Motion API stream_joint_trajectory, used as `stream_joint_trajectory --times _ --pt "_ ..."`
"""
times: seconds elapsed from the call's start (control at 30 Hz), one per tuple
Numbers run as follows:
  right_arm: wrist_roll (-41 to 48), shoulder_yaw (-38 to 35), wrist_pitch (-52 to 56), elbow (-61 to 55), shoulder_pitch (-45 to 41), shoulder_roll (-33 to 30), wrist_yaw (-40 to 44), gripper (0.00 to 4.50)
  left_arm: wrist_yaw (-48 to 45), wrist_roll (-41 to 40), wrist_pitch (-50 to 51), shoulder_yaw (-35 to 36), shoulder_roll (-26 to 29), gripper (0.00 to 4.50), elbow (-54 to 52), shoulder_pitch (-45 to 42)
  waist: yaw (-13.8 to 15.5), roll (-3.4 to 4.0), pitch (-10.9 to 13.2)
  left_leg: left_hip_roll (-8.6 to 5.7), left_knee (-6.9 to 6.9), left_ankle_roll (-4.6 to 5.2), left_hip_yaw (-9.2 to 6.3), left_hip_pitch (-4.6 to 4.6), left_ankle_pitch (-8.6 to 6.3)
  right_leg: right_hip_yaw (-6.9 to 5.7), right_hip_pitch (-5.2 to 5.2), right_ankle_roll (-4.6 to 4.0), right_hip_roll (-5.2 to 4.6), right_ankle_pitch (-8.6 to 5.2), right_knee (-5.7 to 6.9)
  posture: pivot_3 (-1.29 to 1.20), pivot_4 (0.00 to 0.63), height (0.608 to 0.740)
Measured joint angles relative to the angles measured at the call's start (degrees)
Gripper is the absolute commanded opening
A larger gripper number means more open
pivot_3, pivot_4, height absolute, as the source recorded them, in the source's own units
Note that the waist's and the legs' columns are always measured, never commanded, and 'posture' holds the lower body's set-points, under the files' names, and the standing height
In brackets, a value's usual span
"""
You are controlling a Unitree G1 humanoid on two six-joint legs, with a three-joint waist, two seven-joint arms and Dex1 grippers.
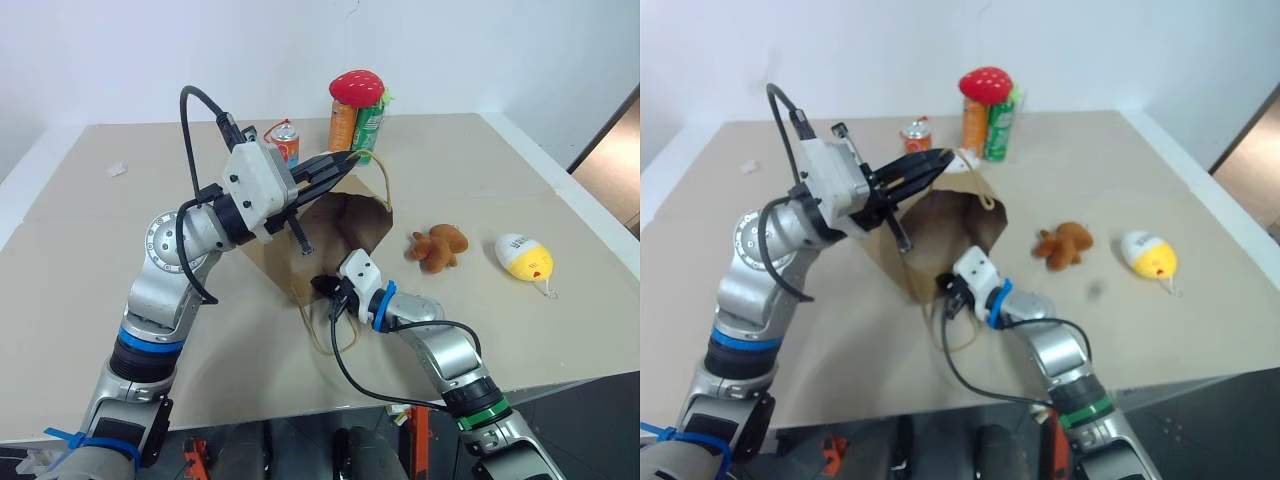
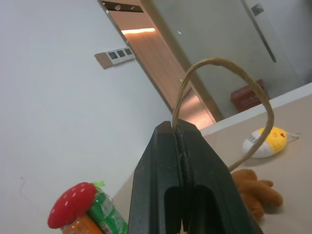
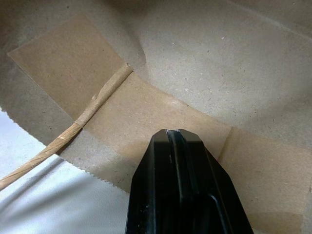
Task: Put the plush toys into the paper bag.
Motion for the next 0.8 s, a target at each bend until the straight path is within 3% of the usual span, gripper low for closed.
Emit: stream_joint_trajectory --times 0.3,0.57,0.77,0.8 --pt "0.0 -0.2 0.4 -0.2 0.0 0.0 0.0 0.06 1.4 3.8 -5.3 -0.1 -0.3 0.00 0.7 0.1 0.0 0.00 0.0 0.08 -0.01 -0.01 0.03 0.00 -0.01 0.01 -0.05 0.00 -0.04 0.00 -0.01 0.00 0.150 0.740" --pt "1.9 -2.1 2.5 -1.2 0.8 0.9 -0.2 0.06 5.2 1.5 1.9 1.3 -2.4 0.00 1.6 5.5 0.1 0.01 0.0 0.07 -0.04 -0.02 0.03 -0.02 -0.01 0.00 -0.09 0.00 -0.07 0.00 -0.02 0.00 0.150 0.740" --pt "3.5 -4.0 4.9 -4.7 2.2 -2.0 1.2 0.06 6.7 -0.1 5.9 1.3 -3.8 0.00 0.8 6.7 0.1 0.04 0.0 -0.11 -0.07 -0.02 0.12 -0.12 -0.02 0.00 -0.12 0.00 -0.31 -0.01 -0.05 0.00 0.150 0.740" --pt "3.9 -4.6 5.2 -5.6 2.3 -2.8 1.6 0.34 6.8 -0.2 6.2 1.3 -3.8 0.00 0.7 7.1 0.1 0.05 0.0 -0.12 -0.11 -0.01 0.15 -0.15 -0.02 0.01 -0.11 0.01 -0.34 -0.01 -0.05 0.00 0.150 0.740"
